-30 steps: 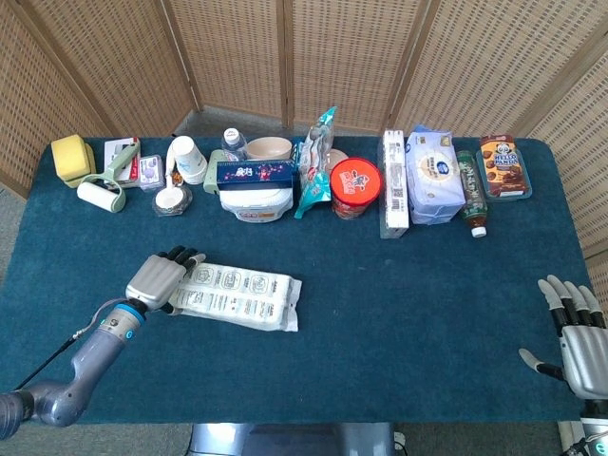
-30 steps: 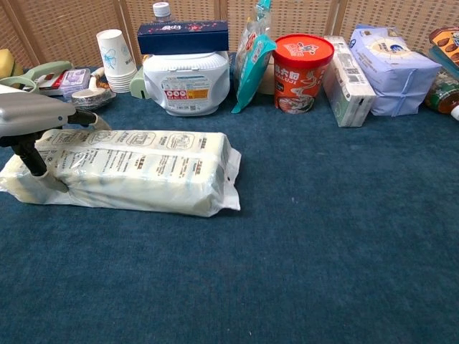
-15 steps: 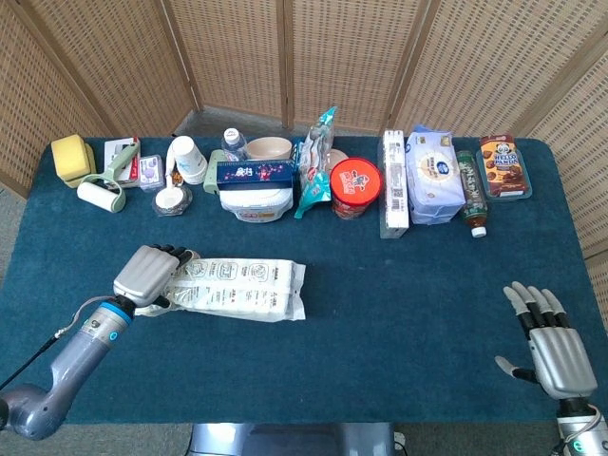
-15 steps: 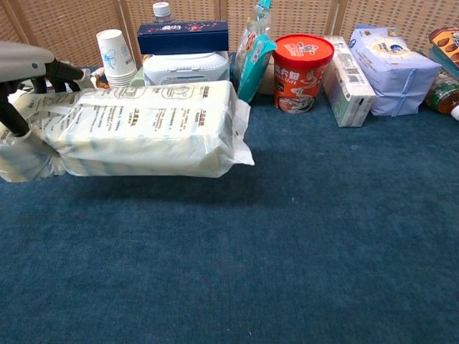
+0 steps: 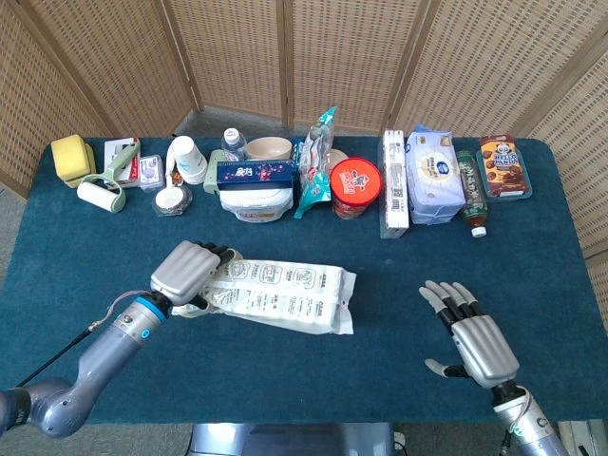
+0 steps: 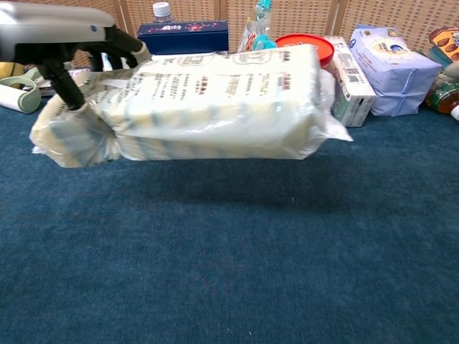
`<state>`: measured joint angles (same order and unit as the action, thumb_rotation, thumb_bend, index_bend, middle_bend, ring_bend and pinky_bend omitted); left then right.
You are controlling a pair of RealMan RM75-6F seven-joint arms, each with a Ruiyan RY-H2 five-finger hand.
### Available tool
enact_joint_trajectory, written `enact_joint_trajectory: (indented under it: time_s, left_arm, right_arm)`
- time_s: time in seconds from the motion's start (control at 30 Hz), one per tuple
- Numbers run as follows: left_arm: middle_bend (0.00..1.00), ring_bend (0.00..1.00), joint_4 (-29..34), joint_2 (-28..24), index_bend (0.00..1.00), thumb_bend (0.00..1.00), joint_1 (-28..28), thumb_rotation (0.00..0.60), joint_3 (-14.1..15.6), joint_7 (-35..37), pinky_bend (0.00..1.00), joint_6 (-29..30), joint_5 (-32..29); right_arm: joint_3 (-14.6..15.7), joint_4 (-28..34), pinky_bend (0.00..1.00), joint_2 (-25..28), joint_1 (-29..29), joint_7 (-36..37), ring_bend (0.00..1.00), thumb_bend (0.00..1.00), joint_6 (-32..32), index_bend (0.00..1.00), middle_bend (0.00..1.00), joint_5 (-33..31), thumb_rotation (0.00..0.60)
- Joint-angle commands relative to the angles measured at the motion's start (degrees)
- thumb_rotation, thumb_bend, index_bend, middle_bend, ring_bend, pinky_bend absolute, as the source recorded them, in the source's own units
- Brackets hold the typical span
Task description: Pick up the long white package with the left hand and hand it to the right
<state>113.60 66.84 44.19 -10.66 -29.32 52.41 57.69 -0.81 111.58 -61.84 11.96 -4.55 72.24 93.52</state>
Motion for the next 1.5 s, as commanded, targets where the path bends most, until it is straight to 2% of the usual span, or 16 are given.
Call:
enact_joint_trajectory:
  time_s: [0.03, 0.17, 0.43, 0.57, 0.73, 1.07, 1.3, 1.5]
  left_arm:
    - [0.53, 0.49, 1.6, 2.6, 0.5, 0.01, 2.9, 0.6, -0.4, -3.0, 0.63, -0.2, -3.7]
    - [0.53, 0.49, 2.1, 5.5, 0.5, 0.01, 5.8, 0.6, -0.8, -5.5, 0.63, 0.9, -8.5]
    - [0.53, 0.49, 2.8, 8.1, 0.5, 0.01, 10.4, 0.6, -1.2, -8.7, 0.63, 2.8, -16.3]
    - [0.53, 0.49, 3.3, 9.3, 0.5, 0.01, 12.9, 0.6, -2.7, -7.6, 0.63, 2.6, -21.8]
    - [0.53, 0.49, 3.9, 8.2, 0.49, 0.01, 17.4, 0.6, -3.7, -9.0, 0.63, 2.3, -30.1]
    - [0.53, 0.48, 6.4, 5.8, 0.48, 0.01, 25.7, 0.6, -4.7, -11.9, 0.63, 2.6, -44.2]
    - [0.53, 0.48, 7.7, 4.9, 0.48, 0.01, 29.6, 0.6, -5.4, -11.5, 0.63, 2.4, -50.9]
    - [0.53, 0.48, 7.6, 4.2, 0.48, 0.01, 31.6, 0.6, -5.2, -11.2, 0.63, 2.6, -53.0]
  right_arm:
    - [-0.8, 2.0, 0.0, 0.1, 1.9, 3.6, 0.0, 0.0, -2.4, 0.0, 0.0, -1.3, 0.6]
    - [-2.0, 0.5, 0.0, -0.8, 3.7, 6.7, 0.0, 0.0, -3.5, 0.0, 0.0, -2.0, 0.6]
    - [-2.3, -4.2, 0.0, -4.7, 4.6, 9.9, 0.0, 0.0, -0.5, 0.0, 0.0, 1.7, 0.6]
    - [-2.1, -5.2, 0.0, -5.6, 5.0, 9.4, 0.0, 0.0, 0.9, 0.0, 0.0, 4.0, 0.6]
    - [-1.5, -8.4, 0.0, -8.1, 5.4, 9.3, 0.0, 0.0, 4.3, 0.0, 0.0, 9.2, 0.6]
    - [-1.8, -13.6, 0.0, -12.4, 6.7, 9.6, 0.0, 0.0, 7.7, 0.0, 0.0, 12.9, 0.6]
    - [-3.1, -19.4, 0.0, -16.5, 7.8, 7.6, 0.0, 0.0, 10.5, 0.0, 0.0, 14.9, 0.6]
    - [-2.7, -23.3, 0.0, -17.3, 8.2, 6.4, 0.0, 0.0, 11.2, 0.0, 0.0, 15.5, 0.6]
